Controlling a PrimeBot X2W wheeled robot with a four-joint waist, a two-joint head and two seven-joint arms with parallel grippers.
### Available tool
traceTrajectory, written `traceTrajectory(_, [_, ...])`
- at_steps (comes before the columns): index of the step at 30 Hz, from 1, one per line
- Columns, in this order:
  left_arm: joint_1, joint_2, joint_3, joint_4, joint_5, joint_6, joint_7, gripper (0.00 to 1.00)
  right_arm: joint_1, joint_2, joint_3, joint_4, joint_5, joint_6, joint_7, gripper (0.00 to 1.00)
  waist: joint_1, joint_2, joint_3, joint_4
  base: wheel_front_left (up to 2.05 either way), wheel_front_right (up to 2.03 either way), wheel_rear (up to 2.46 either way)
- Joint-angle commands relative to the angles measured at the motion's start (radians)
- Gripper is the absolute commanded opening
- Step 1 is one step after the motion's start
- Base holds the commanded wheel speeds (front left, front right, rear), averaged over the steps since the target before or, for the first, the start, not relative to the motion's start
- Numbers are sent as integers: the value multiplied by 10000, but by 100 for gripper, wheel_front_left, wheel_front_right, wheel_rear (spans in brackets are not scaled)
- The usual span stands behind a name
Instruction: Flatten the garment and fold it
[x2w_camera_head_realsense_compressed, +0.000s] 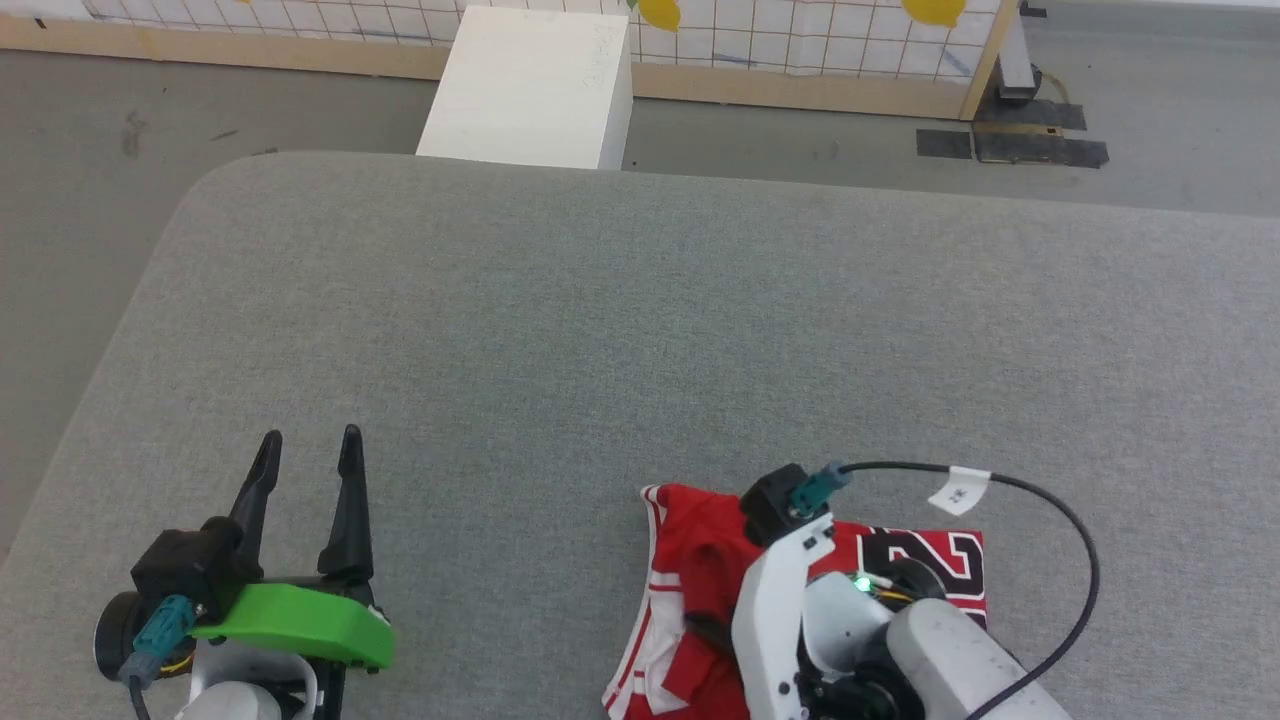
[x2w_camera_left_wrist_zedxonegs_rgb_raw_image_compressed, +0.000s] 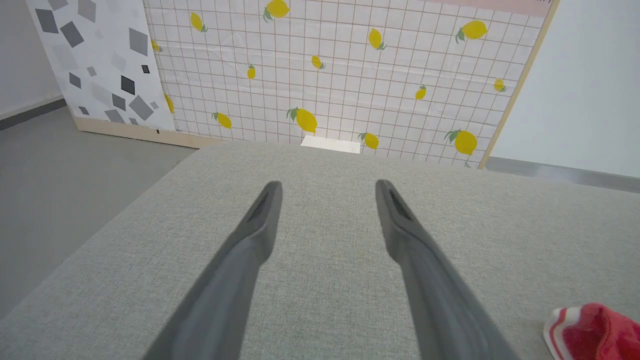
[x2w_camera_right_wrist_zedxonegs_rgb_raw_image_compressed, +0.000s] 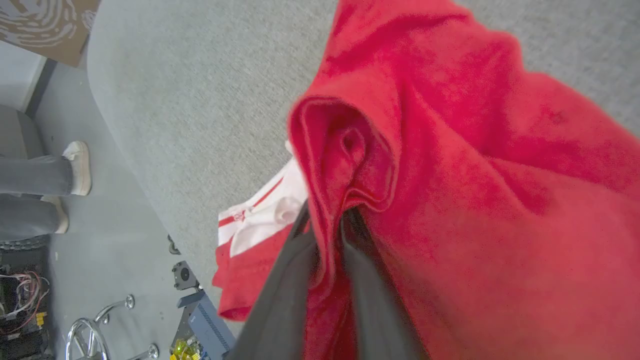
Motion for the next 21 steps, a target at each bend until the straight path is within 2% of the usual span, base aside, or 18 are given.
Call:
traceTrajectory(1, [-181, -48, 36, 25, 128, -65, -47, 100, -249, 37, 153, 205, 124, -13, -241, 100, 0, 0, 13, -26, 0, 0, 0])
traceTrajectory(6, [-175, -104, 84, 112, 169, -128, -47, 100, -751, 38, 804, 335, 878, -13, -756, 100, 0, 0, -65, -170, 0, 0, 0])
traceTrajectory(10, [-137, -117, 120, 163, 189, -160, -47, 100, -1080, 38, 1082, -309, 1404, -13, -816, 100, 0, 0, -211, -341, 0, 0, 0])
traceTrajectory(13, [-94, -108, 160, 166, 204, -164, -47, 100, -1107, 38, 841, -982, 1554, -13, -885, 100, 0, 0, -333, -483, 0, 0, 0])
traceTrajectory(16, [-7, -89, 213, 120, 229, -139, -47, 100, -917, 38, -14, -1700, 885, -13, -976, 100, 0, 0, -455, -640, 0, 0, 0])
traceTrajectory(21, [112, -55, 266, 22, 277, -98, -47, 100, 134, -87, -2051, -2988, -1599, -13, -502, 100, 0, 0, -569, -820, 0, 0, 0])
